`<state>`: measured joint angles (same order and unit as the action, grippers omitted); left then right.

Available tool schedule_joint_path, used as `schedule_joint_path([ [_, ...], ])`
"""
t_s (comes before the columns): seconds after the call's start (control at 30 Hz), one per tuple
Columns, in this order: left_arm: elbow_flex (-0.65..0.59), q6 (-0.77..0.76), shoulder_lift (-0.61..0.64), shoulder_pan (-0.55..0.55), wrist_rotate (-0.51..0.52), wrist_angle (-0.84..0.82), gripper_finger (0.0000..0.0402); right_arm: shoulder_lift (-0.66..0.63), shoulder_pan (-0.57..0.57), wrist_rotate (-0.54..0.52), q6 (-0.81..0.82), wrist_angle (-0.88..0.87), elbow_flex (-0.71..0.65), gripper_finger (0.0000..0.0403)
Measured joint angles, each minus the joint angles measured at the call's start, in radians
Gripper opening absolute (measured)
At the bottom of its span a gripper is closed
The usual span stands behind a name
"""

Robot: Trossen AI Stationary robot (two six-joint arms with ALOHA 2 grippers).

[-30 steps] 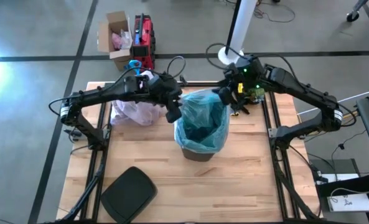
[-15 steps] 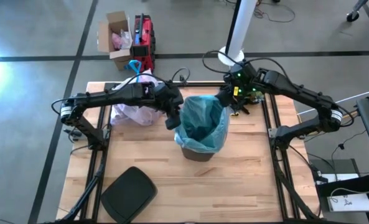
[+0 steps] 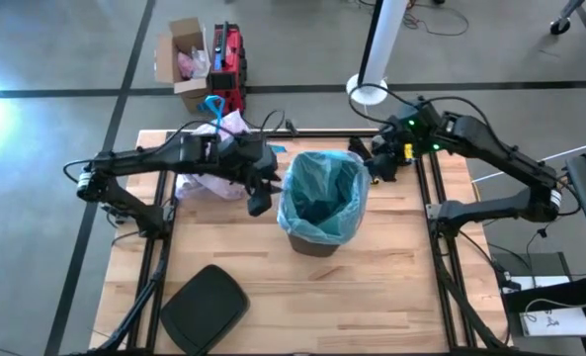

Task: Place trash/remove bag and relplace
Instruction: Insert the blue trash bag into the trash bin

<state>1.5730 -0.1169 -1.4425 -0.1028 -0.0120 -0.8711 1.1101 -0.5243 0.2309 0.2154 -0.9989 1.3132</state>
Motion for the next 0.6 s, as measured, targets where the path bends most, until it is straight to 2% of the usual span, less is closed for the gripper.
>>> schedule_joint_path([
  [0.27,-0.095,-0.097,-0.007,0.157,0.030,0.060,0.0114,-0.079,0.025,0.005,-0.034,-0.048,-0.010,0.0245],
  [0.5,-0.150,-0.223,-0.010,0.248,0.102,0.131,0.0105,-0.066,0.086,0.005,-0.030,0.018,-0.012,0.0236],
  [0.6,-0.149,-0.259,-0.010,0.285,0.147,0.138,0.0106,-0.061,0.103,-0.031,-0.016,0.068,-0.017,0.0239],
])
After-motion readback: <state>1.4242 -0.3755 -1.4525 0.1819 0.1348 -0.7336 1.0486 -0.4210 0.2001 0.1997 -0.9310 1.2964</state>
